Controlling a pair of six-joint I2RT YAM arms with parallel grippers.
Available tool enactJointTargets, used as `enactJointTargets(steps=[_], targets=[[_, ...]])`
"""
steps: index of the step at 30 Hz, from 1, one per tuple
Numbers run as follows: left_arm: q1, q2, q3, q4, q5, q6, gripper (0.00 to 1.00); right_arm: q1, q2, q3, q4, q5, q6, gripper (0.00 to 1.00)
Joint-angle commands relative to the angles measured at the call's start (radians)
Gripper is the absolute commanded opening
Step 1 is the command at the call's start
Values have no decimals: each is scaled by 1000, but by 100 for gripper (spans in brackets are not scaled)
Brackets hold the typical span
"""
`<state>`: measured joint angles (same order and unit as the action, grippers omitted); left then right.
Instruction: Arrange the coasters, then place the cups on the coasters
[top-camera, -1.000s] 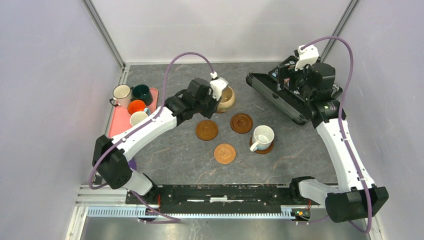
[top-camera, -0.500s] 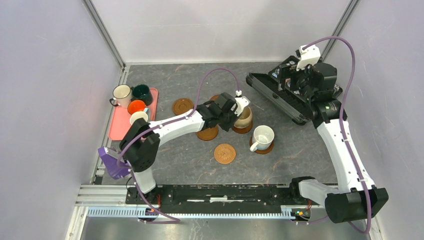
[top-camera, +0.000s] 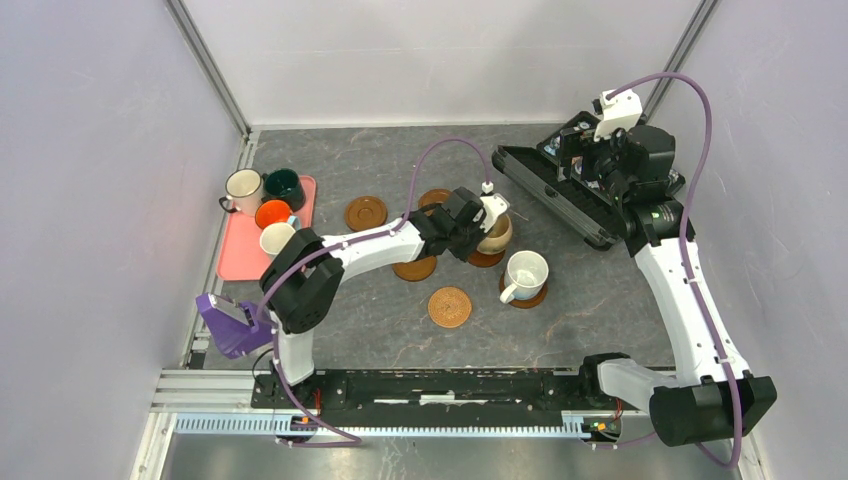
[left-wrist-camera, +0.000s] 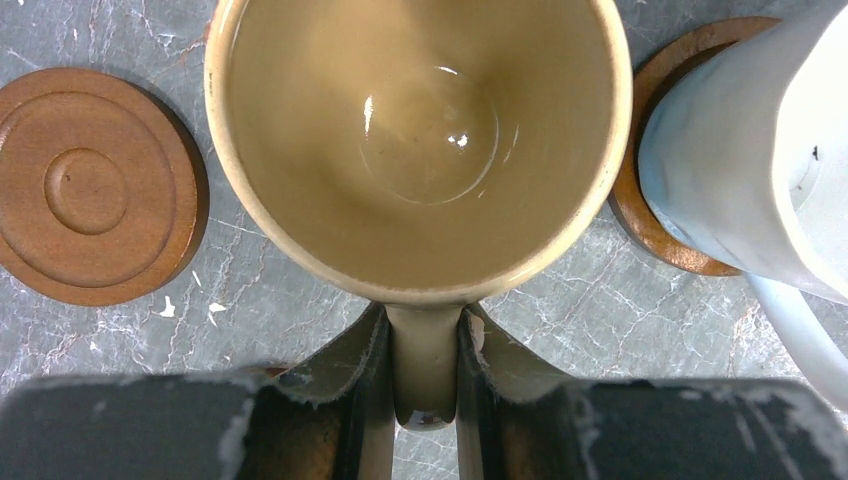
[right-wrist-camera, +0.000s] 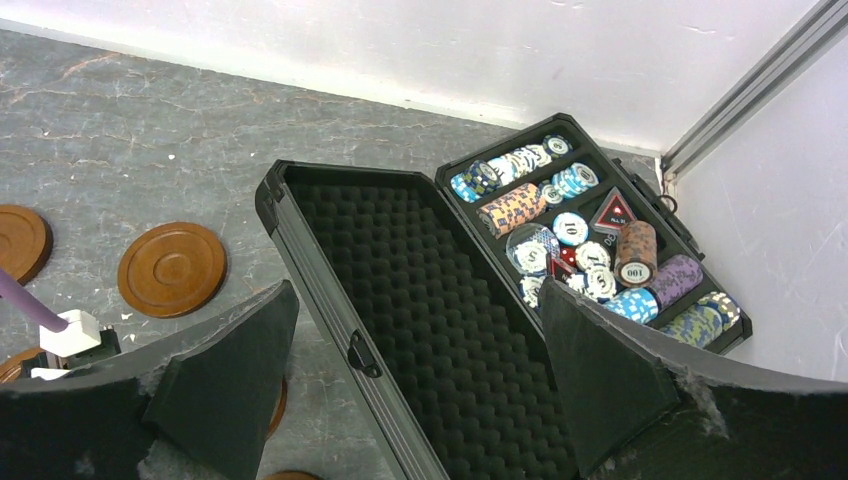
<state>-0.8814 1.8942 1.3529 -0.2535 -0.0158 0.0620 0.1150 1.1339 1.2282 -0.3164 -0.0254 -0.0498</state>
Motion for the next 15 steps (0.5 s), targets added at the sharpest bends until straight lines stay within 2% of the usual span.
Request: enactJointTargets(steps=[1,15], targets=[[-4,-22,46,142,-18,-35,2,-7,-17,-4,20,-4,-1,98],[-2,-18,22,119,-17,-85,2,-9,-16,-13,25,-14,7,98]])
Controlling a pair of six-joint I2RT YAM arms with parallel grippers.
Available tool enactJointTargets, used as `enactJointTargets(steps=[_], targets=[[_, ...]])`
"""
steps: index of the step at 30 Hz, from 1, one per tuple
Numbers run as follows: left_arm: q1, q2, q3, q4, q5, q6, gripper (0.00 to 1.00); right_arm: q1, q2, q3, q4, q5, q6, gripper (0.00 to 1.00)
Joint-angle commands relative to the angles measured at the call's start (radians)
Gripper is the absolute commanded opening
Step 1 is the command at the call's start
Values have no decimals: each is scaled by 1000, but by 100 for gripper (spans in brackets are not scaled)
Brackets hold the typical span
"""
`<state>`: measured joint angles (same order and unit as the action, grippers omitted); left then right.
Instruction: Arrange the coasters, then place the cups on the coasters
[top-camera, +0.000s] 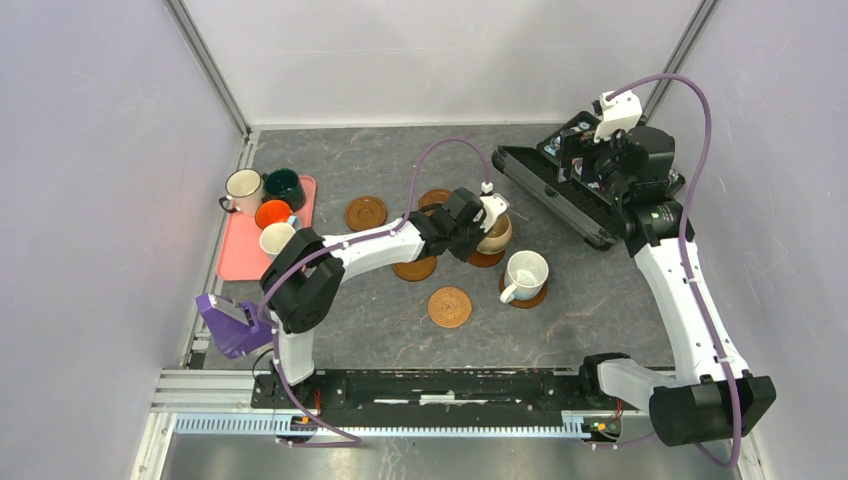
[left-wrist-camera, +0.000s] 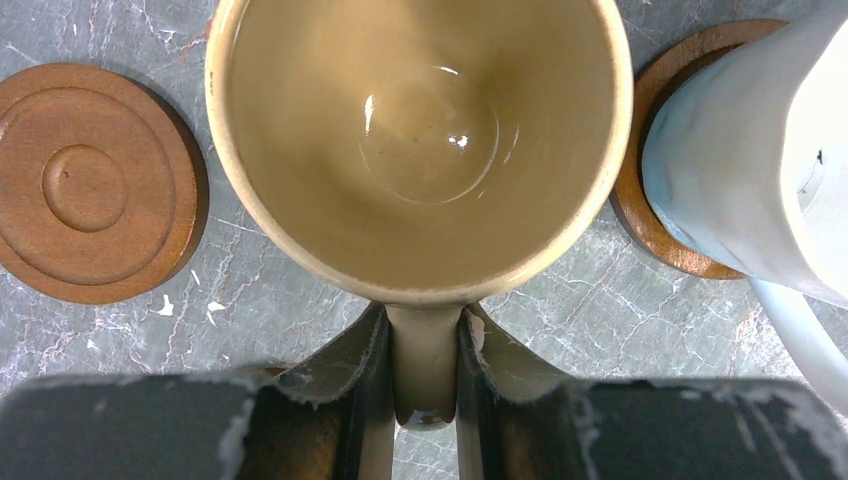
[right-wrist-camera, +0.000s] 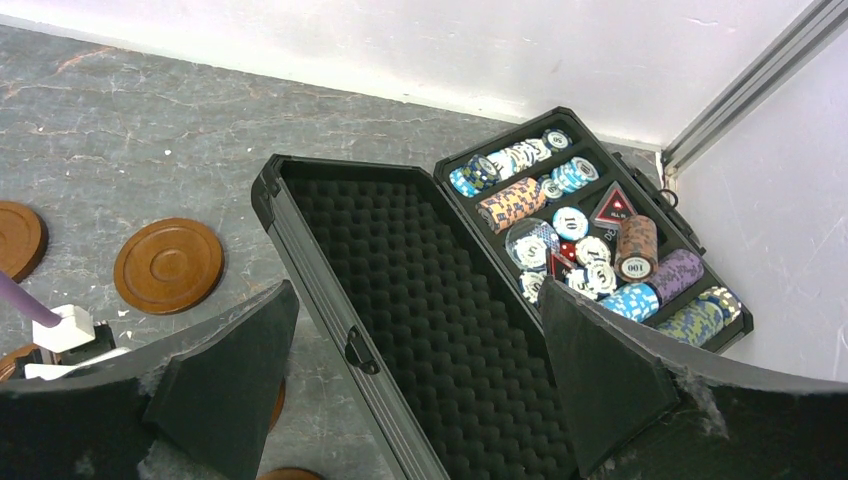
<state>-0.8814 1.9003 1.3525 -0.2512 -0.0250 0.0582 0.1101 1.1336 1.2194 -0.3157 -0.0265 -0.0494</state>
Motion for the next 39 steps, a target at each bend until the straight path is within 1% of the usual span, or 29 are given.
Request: enactJointTargets(steps=[1,17,18,20,23,26,31,34,36,39], targets=[[-2,-24,20,118,-8,-82,2,-4,-15,-6,25,-13,7,98],[-1,-17,-29,125,-9,-81,3,-7,-18,-9,24,-14,8,98],[0,-14,-28,123,-14,-78,5,-7,-16,-9,24,-16,8,98],[1,-8,-32,121,-20,-76,13,-8,-17,-8,23,-18,9,98],[3,-4,-35,110,-17,-75,22,-8,-16,-9,23,-18,9,98],[3,-9,-35,91,-12,-77,27,-8,-16,-10,23,-18,10,98],[2,-30,-55,75,-13,-84,38,-8,-17,-13,25,-17,11,98],[3,-40,-64,62,-16,-88,42,-8,-16,-15,28,-17,12,98],[2,-45,-69,57,-26,-93,48,-8,-17,-17,28,-20,15,98],[2,-52,-72,48,-32,-94,52,-7,-13,-18,29,-26,17,98]])
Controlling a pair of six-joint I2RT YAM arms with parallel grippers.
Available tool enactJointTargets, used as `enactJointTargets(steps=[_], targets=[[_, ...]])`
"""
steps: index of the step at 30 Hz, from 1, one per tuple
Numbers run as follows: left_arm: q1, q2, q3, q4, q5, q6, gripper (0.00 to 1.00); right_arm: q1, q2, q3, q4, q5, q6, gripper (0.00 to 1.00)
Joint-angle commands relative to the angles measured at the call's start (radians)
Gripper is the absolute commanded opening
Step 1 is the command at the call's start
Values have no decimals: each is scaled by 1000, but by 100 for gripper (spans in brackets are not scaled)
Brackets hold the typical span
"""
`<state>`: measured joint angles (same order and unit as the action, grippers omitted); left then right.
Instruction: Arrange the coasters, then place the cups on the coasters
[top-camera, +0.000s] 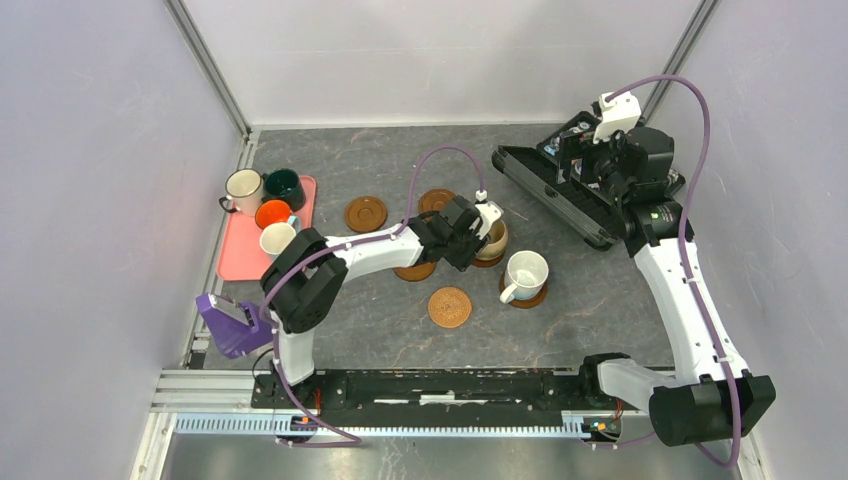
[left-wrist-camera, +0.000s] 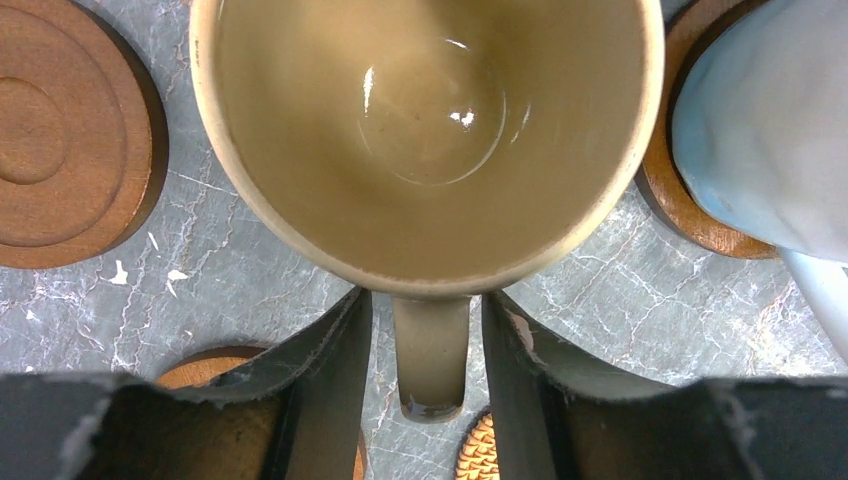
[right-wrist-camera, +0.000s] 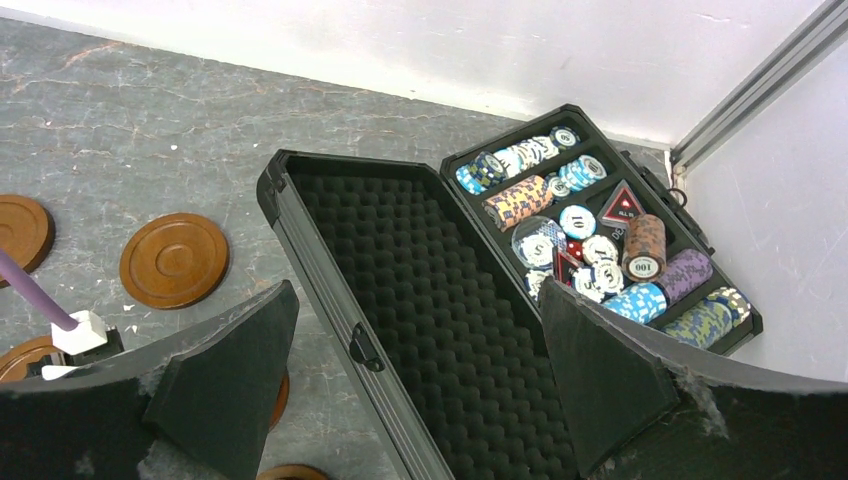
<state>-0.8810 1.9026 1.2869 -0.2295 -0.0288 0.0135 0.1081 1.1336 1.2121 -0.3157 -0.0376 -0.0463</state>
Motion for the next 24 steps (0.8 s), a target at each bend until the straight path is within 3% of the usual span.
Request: enactJointTargets(steps=[1,6,12,15,19,24], targets=[[3,-58,-6,23,-33,-50,54,-5,-14,-11,29,-15,16,98],[4,-99,1,-39,-32,-25,62,-6,-10,-7,29,-19,15,98],[16,-225,-11,-207,26,107,88,-6,-8,-18,25,-53,2,98],[65,-294,-10,-310,143,139,100,-6,-4,-18,26,-71,-6,98],[194,-345,74,-507,351,208,100,-5,13,-10,18,-107,-13,98],[405,-355,230,-697,437,303,100,-6,58,24,6,-149,-24,98]])
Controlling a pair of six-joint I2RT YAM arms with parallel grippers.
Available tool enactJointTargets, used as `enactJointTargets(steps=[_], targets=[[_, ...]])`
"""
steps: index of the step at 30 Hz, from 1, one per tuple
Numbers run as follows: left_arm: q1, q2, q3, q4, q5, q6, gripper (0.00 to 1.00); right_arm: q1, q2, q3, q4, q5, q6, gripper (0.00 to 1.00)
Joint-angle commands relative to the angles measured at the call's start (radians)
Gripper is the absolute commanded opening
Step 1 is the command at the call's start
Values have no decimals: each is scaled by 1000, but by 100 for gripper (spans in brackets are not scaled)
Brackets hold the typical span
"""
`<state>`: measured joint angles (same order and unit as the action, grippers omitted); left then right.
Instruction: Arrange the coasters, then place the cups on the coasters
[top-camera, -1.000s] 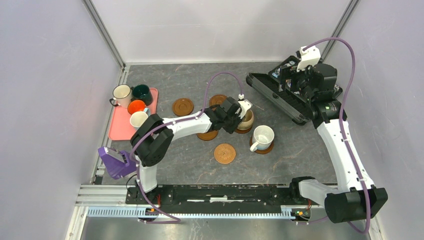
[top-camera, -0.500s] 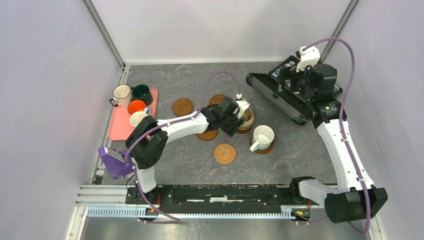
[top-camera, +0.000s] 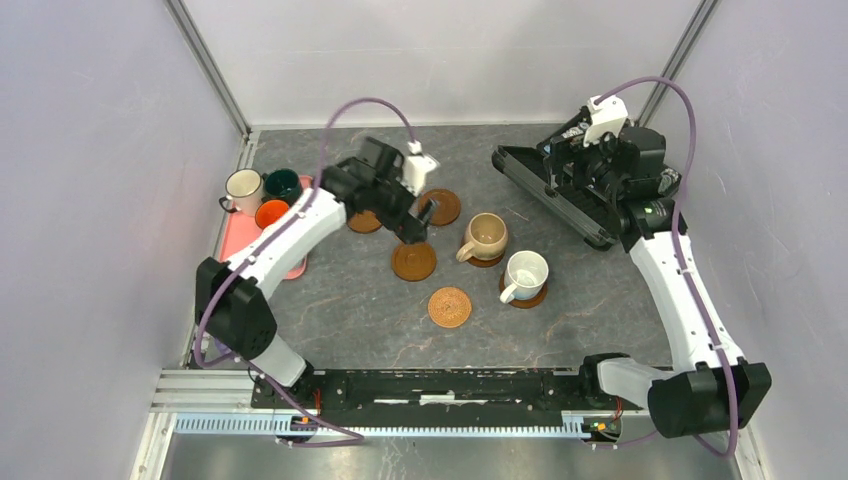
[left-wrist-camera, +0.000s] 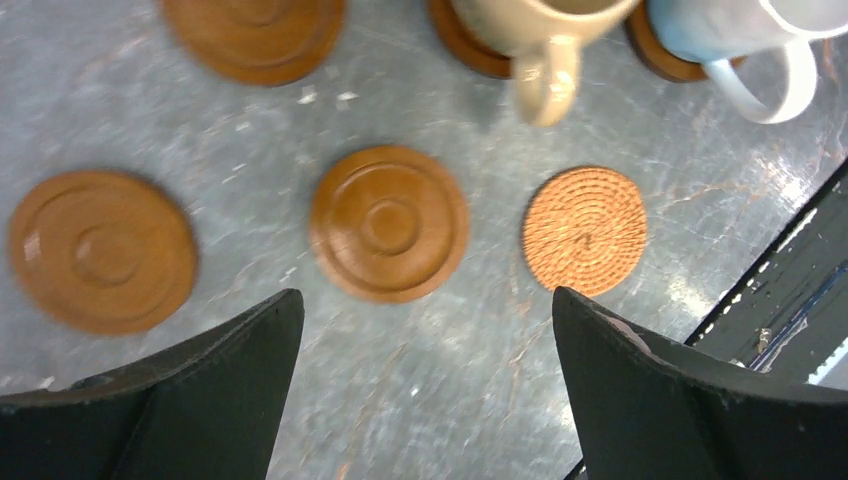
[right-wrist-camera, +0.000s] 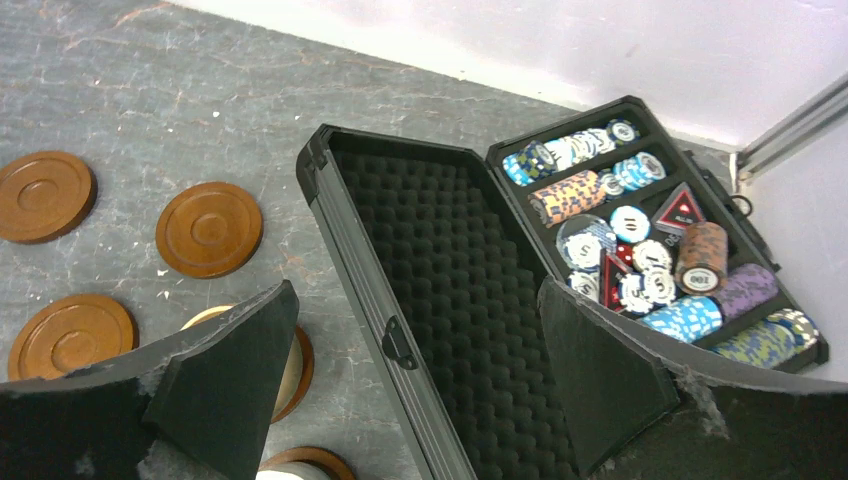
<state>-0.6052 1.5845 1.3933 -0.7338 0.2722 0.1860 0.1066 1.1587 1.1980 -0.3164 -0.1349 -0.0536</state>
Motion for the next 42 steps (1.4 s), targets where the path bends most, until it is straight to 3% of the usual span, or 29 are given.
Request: enactJointTargets(steps=[1,9,19,23,29,42], targets=[[183,-32,160,-232,154,151,100,-4,46,50,4,-61,-19,98],[568,63,422,-522,166,395,100,-5,149,136,3,-140,-29,98],[938,314,820,-820,-8,828,99,-5,208,163,42,-282,-5,98],[997,387,830,-868,-80,967,96,-4,215,164,40,-285,3,98],[1071,471,821,-778,-96,1027,92,-3,216,164,36,-291,15,98],[1090,600,826,-658,-75,1191,86,7,231,195,2,-270,-5,98]])
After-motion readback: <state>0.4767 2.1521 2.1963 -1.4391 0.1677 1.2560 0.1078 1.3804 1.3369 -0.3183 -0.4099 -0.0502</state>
